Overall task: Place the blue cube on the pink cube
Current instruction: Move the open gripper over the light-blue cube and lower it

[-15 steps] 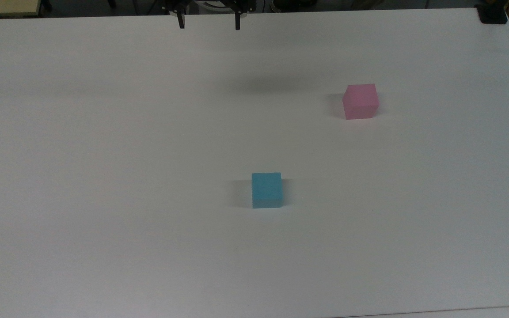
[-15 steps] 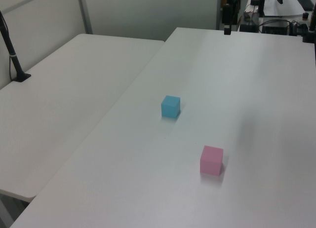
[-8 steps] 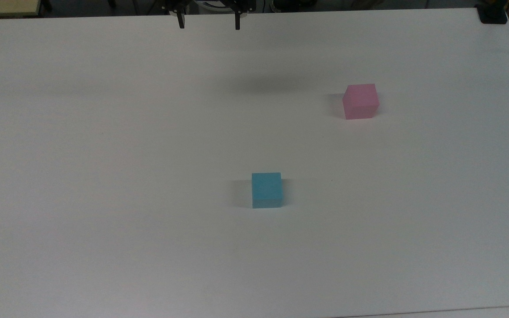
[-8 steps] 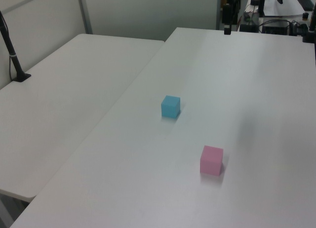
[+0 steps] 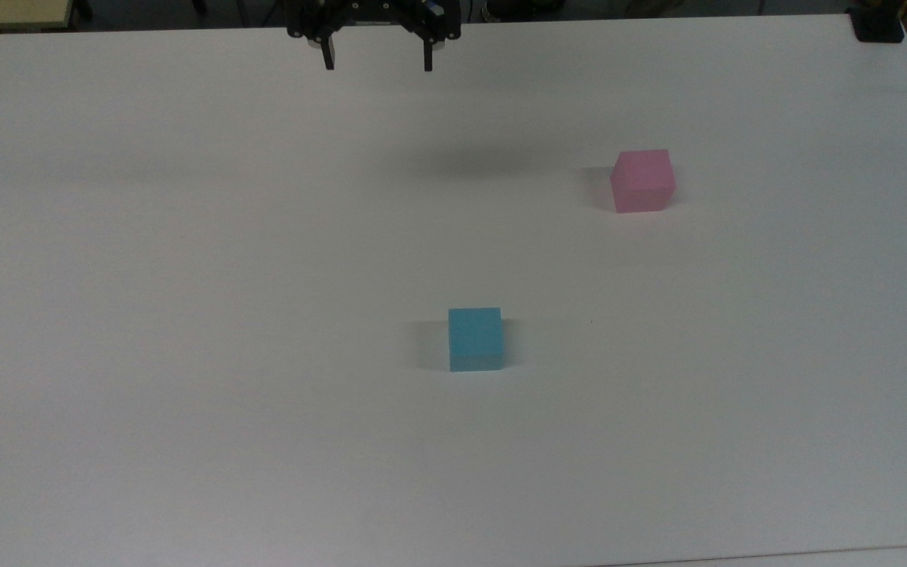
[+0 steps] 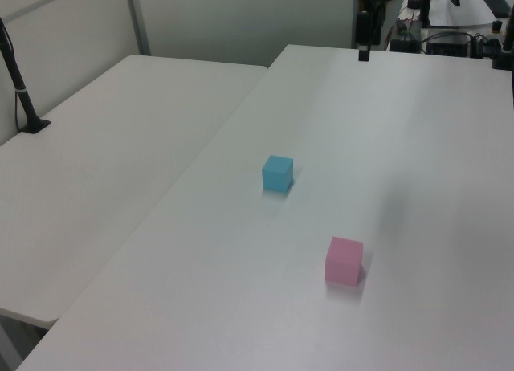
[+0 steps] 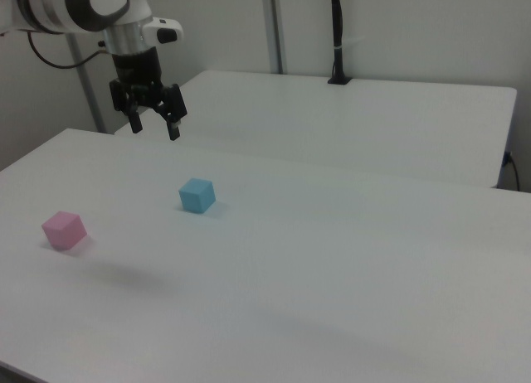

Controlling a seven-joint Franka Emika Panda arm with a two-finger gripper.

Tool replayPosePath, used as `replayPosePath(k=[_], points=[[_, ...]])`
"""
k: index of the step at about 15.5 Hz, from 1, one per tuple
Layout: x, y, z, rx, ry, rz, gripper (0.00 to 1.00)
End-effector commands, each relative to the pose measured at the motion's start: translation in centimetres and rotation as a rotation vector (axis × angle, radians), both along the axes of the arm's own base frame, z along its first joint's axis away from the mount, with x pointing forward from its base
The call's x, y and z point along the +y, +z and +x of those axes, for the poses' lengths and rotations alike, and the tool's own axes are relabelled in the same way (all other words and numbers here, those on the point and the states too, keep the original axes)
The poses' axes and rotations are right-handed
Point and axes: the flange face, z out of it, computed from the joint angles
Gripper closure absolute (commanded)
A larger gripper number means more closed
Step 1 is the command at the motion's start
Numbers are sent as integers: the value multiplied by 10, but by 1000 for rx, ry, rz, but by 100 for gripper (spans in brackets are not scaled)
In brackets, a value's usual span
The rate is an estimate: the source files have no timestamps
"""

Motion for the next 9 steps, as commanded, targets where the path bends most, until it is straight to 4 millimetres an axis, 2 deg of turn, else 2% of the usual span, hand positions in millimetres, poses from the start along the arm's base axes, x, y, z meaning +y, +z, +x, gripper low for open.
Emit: replayPosePath(k=[1, 3, 5, 7, 9], points=[[14, -11, 29, -11, 21, 8, 0], [20, -15, 46, -23, 24, 7, 0], [34, -27, 65, -28, 29, 6, 0], [44, -47, 81, -47, 21, 5, 0], [59, -74, 96, -70, 25, 7, 0]])
